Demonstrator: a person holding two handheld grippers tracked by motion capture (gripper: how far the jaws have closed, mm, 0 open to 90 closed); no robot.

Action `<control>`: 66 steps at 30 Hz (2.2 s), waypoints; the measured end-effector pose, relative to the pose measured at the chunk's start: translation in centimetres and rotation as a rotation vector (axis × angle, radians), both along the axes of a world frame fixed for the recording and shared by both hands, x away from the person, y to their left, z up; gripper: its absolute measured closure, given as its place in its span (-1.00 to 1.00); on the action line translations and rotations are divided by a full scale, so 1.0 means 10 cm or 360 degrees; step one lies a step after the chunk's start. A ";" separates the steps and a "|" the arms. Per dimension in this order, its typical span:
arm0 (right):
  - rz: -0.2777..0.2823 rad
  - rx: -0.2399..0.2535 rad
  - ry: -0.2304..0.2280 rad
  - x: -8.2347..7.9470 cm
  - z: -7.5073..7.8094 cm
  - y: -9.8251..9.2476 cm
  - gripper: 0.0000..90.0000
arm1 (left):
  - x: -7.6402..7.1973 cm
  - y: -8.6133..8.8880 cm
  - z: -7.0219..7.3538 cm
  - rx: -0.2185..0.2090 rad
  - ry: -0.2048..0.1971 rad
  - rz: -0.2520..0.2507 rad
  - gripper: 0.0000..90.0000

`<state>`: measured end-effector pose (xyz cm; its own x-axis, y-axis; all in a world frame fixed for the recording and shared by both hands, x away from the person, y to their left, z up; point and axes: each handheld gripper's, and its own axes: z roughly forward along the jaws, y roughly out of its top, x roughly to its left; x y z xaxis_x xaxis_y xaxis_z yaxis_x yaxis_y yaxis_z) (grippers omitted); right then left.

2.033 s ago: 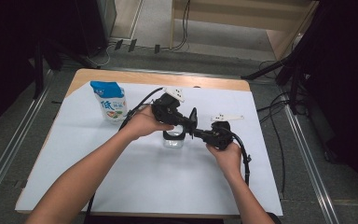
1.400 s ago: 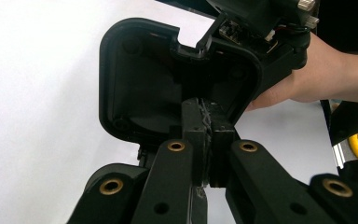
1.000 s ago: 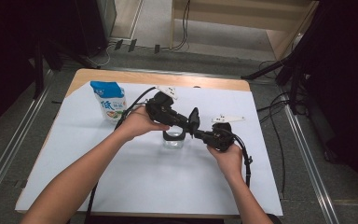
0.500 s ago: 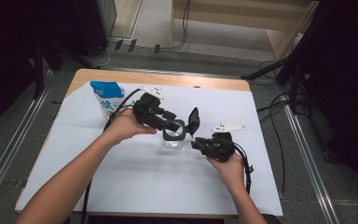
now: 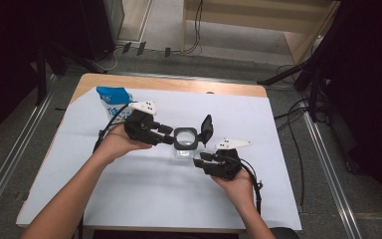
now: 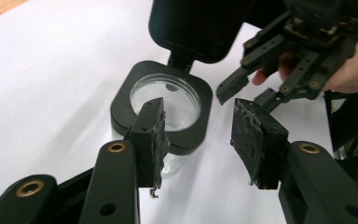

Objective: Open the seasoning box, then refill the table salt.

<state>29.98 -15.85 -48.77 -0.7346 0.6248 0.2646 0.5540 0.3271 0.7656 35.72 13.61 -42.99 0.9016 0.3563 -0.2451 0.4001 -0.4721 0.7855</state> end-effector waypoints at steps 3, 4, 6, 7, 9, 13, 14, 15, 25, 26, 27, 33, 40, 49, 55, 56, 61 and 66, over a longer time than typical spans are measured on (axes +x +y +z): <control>0.0009 0.0001 0.0004 0.01 0.00 0.01 0.35 | -0.02 0.08 -0.05 -0.0011 0.0049 0.0016 0.21; 0.0014 0.0000 0.0003 0.01 0.00 0.02 0.35 | -0.02 0.10 -0.07 -0.0016 0.0057 0.0032 0.21; 0.0025 -0.0005 -0.0016 0.01 0.00 0.03 0.38 | -0.01 0.16 -0.10 -0.0006 0.0088 0.0023 0.22; 0.0028 -0.0003 -0.0021 0.01 0.00 0.03 0.39 | -0.01 0.19 -0.12 -0.0006 0.0120 0.0024 0.22; 0.0032 0.0003 -0.0019 0.02 0.00 0.03 0.39 | -0.02 0.25 -0.14 -0.0016 0.0103 0.0030 0.23; 0.0038 -0.0004 -0.0014 0.04 -0.01 0.04 0.39 | -0.07 0.34 -0.15 -0.0013 0.0044 0.0051 0.19; 0.0039 -0.0004 -0.0003 0.05 -0.02 0.04 0.39 | -0.07 0.37 -0.15 -0.0020 0.0042 0.0057 0.17; 0.0044 -0.0008 -0.0002 0.05 -0.02 0.05 0.39 | -0.08 0.40 -0.15 -0.0017 0.0032 0.0064 0.17; 0.0078 -0.0041 -0.0015 0.06 -0.05 0.10 0.38 | -0.05 0.71 -0.19 0.0005 0.0056 0.0184 0.10; 0.0077 -0.0042 -0.0022 0.06 -0.05 0.10 0.37 | -0.05 0.75 -0.19 -0.0004 0.0062 0.0199 0.10; 0.0068 -0.0032 -0.0018 0.06 -0.04 0.09 0.38 | -0.05 0.78 -0.19 -0.0007 0.0063 0.0208 0.10; 0.0074 -0.0042 -0.0025 0.07 -0.05 0.09 0.37 | -0.02 0.97 -0.21 0.0005 0.0074 0.0290 0.12; 0.0086 -0.0048 -0.0017 0.07 -0.06 0.10 0.37 | 0.01 1.14 -0.22 0.0044 0.0076 0.0364 0.14; 0.0099 -0.0054 -0.0010 0.09 -0.07 0.12 0.37 | 0.04 1.44 -0.21 -0.0015 0.0067 0.0454 0.16; 0.0115 -0.0060 -0.0006 0.07 -0.07 0.14 0.37 | 0.10 1.58 -0.15 0.0004 0.0057 0.0506 0.19; 0.0112 -0.0055 -0.0005 0.07 -0.07 0.14 0.37 | 0.11 1.61 -0.14 0.0001 0.0056 0.0506 0.19; 0.0103 -0.0058 0.0001 0.08 -0.07 0.13 0.37 | 0.21 1.71 -0.09 0.0020 0.0090 0.0491 0.19; 0.0105 -0.0055 -0.0014 0.08 -0.07 0.12 0.37 | 0.25 1.82 -0.04 0.0017 0.0093 0.0513 0.21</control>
